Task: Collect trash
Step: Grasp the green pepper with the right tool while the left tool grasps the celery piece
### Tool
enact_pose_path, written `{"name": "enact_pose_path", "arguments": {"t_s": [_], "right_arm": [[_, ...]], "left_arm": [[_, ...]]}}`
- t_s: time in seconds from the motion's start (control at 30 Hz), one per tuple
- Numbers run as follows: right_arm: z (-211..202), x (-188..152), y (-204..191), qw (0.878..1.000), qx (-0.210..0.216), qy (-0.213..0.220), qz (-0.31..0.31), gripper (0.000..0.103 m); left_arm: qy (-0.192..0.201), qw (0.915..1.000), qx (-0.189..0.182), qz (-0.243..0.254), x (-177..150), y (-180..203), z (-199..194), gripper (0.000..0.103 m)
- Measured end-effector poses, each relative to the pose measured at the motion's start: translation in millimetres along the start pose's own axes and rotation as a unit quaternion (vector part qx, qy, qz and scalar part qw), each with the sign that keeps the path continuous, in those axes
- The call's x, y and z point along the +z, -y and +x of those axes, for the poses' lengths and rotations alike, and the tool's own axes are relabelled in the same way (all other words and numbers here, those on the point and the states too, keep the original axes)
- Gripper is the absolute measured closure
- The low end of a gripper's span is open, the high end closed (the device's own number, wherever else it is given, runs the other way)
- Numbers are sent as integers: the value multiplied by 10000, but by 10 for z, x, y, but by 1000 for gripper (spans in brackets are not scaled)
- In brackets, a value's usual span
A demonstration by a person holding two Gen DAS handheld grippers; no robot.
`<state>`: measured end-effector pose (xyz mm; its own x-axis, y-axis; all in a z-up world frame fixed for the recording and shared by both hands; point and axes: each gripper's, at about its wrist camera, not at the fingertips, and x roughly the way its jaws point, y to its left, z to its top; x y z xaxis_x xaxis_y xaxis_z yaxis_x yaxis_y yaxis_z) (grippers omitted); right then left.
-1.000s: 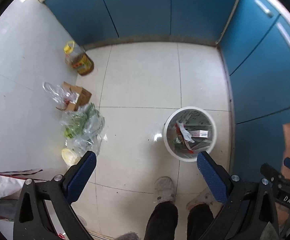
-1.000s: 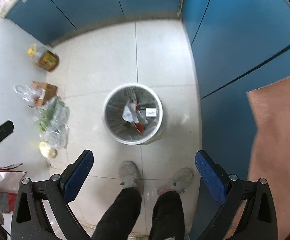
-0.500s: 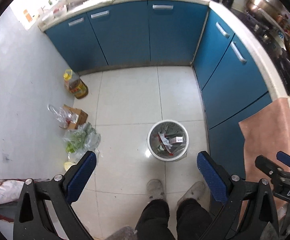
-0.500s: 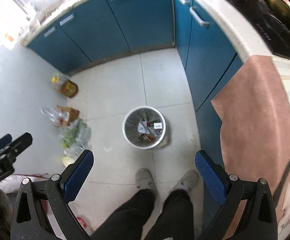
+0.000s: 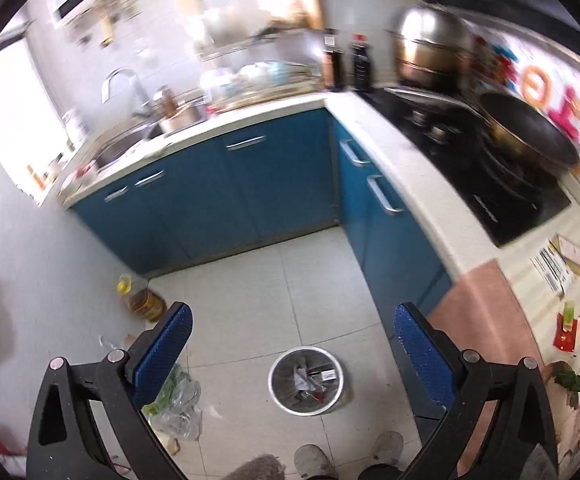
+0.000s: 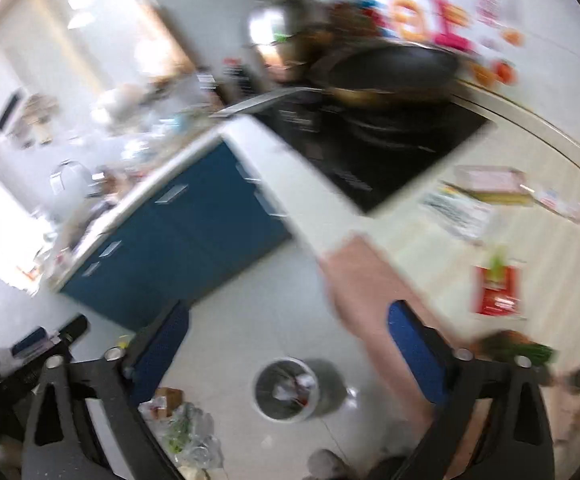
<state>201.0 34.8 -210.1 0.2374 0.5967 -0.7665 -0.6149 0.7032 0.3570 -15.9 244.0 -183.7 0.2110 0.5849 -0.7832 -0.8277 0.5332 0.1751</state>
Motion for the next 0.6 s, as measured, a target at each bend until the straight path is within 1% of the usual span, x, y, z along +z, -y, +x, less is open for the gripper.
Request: {"name": "enact_pose_path", "arguments": {"t_s": [0.03, 0.07, 0.13, 0.17, 0.2, 0.23, 0.3, 0.37, 0.4, 0.47, 0.5, 0.53, 0.57, 0.6], "right_arm": [[14, 24, 264, 9992, -311, -196, 184, 23], [36, 35, 477, 9976, -484, -333, 371, 23], [67, -27, 1129, 9870, -815, -645, 1229, 23], [75, -77, 1426, 9787, -917, -779, 1665, 23], [111, -179, 1762, 9651, -978, -956, 2234, 23], [146, -240, 2006, 9527, -979, -1080, 2666, 24], [214, -462, 2425, 9232, -870, -1205, 3544, 27], [294, -558, 2638, 9044, -769, -1221, 4016, 30], [338, -573, 2692, 8985, -711, -1241, 4151, 30], [459, -597, 2734, 8914, -720, -1306, 4280, 33], [551, -584, 2722, 8875, -790, -1423, 4311, 36], [640, -598, 2714, 8856, -830, -1515, 4311, 36], [653, -555, 2672, 8902, -982, -1438, 4211, 50], [691, -500, 2646, 8949, -1047, -1471, 4081, 73]], "left_arm": [[-95, 9997, -101, 214, 30, 280, 58, 0], [-169, 9990, -175, 364, 66, 455, 56, 0], [-318, 9966, -276, 709, 62, 868, 109, 0], [-393, 9945, -334, 910, 41, 1083, 156, 0], [-488, 9922, -372, 1088, 18, 1285, 185, 0], [-596, 9889, -430, 1292, -29, 1503, 251, 0], [-752, 9834, -474, 1579, -60, 1820, 294, 0], [-878, 9778, -494, 1840, -123, 2094, 358, 0], [-924, 9746, -465, 1985, -153, 2225, 391, 0], [-983, 9704, -437, 2164, -214, 2394, 416, 0], [-1016, 9685, -435, 2232, -223, 2455, 436, 0], [-1044, 9670, -432, 2282, -239, 2497, 442, 0], [-1086, 9650, -448, 2343, -259, 2561, 453, 0], [-1121, 9635, -470, 2384, -273, 2611, 464, 0]]}}
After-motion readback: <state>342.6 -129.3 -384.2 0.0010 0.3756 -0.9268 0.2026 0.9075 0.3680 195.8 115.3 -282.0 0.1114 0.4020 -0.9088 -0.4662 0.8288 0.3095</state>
